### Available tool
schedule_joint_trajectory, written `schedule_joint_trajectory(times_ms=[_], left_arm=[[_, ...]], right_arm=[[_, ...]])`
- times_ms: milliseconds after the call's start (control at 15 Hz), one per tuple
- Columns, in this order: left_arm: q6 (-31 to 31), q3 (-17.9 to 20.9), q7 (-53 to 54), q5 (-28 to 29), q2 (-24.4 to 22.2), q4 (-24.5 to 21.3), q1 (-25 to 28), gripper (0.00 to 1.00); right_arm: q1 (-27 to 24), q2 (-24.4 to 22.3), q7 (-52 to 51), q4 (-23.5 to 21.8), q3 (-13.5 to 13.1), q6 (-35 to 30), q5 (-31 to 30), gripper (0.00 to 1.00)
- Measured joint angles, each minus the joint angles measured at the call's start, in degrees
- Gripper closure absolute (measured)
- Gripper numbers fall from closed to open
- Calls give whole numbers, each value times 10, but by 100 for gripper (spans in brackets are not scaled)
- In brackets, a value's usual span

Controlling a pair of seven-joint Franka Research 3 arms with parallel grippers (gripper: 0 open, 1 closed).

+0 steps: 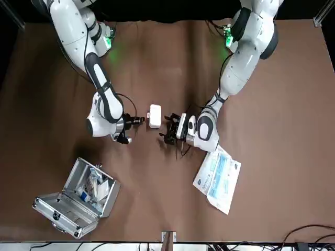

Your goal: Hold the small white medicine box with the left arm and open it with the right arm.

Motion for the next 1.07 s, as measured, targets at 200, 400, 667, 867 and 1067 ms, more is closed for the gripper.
schedule_joint_trajectory(times_ms=[200,400,667,867,1067], left_arm=[[15,0,0,0,8,7,-12,0],[21,0,0,-1,16,15,-21,0],[26,0,0,-1,21,20,-26,0],[25,0,0,-1,23,20,-27,4],[26,-1,-1,-3,27,20,-30,8]], right_arm=[[1,4,-2,5,1,-6,10,99],[1,6,-2,5,1,-7,11,99],[1,8,-3,5,1,-13,11,99],[1,11,-7,5,1,-17,11,99],[1,15,-13,5,1,-18,12,99]])
